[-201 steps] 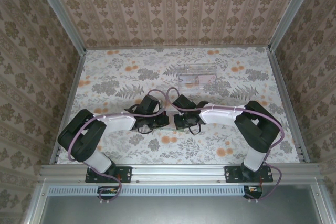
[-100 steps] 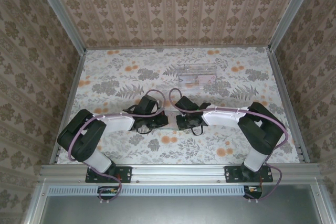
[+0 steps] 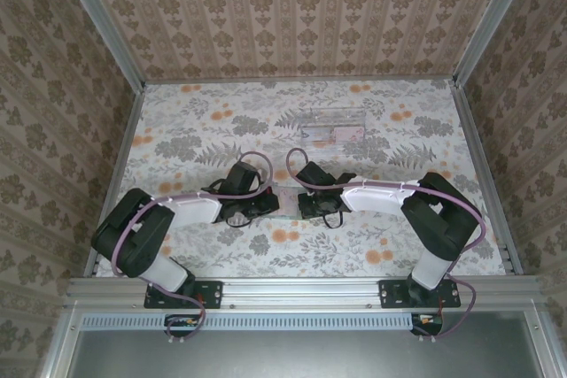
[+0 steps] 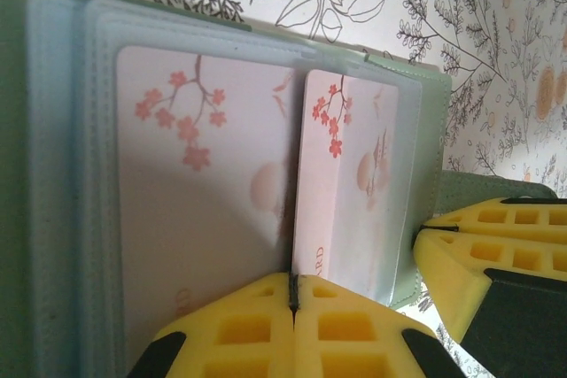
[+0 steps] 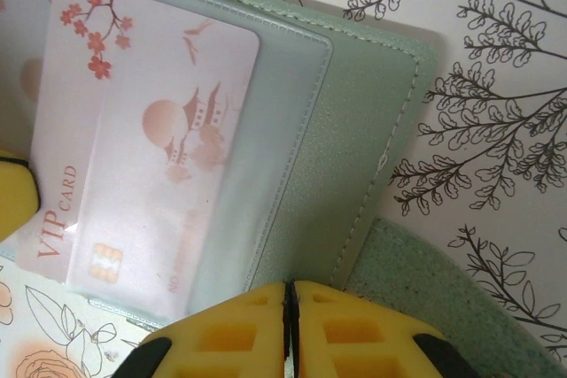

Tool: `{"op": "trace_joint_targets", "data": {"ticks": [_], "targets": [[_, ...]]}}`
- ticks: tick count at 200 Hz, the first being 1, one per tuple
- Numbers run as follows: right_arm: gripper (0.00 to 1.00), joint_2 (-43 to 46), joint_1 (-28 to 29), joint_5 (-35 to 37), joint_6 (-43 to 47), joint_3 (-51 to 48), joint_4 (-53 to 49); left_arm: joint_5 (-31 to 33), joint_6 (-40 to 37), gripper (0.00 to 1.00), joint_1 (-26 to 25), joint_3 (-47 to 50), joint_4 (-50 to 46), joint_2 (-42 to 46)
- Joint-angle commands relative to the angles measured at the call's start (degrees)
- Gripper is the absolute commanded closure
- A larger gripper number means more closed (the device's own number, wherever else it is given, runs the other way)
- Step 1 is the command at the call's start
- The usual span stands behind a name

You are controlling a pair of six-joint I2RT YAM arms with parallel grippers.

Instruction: Take the credit cards out of the card holder

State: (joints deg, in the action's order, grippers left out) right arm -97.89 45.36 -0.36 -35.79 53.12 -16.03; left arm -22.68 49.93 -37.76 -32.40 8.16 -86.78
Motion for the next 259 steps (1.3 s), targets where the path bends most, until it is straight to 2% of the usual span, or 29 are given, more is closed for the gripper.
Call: {"op": "trace_joint_targets", "data": {"ticks": [1,57,117,142,167,184,205,233,259], "targets": [[0.87,-0.6,-0.3,1.0,-0.4,-0.5,-0.8,0.7,-0.2,1.0,0.9,1.4,-2.2,2.1],[0.88,-0.4,-0.3,0.7,-0.4,-0.7,-0.5,0.4,-2.7,1.0,3.0,2.7,-5.8,6.7],[0.87,1.5,-0.3,0.6,-0.3,-0.5,0.2,1.3,-5.3,1.0,5.3,3.0,-14.2,16.9],[0.83,5.5,-0.3,1.9,1.0,0.9,-0.5,1.8,-5.9,1.0,5.6,2.9,-17.0,22.1],[0.73,11.1,-0.6,1.4,1.1,0.4,2.6,3.0,-5.1,1.0,5.6,4.1,-16.4,28.0],[0.69,14.3,-1.4,-1.5,-0.5,-1.2,7.6,3.6,-4.2,1.0,5.6,5.2,-14.5,31.6],[0.65,15.9,-3.3,-9.0,-4.1,-4.0,16.1,1.9,-2.5,1.0,5.7,6.5,-10.4,34.3],[0.65,13.0,-6.1,-22.0,-10.6,-6.1,28.4,-1.6,-1.2,1.0,5.7,7.3,-5.9,35.7],[0.63,10.0,-7.1,-28.2,-14.9,-7.5,37.1,-3.4,-0.1,1.0,5.7,7.8,-3.4,36.6]]}}
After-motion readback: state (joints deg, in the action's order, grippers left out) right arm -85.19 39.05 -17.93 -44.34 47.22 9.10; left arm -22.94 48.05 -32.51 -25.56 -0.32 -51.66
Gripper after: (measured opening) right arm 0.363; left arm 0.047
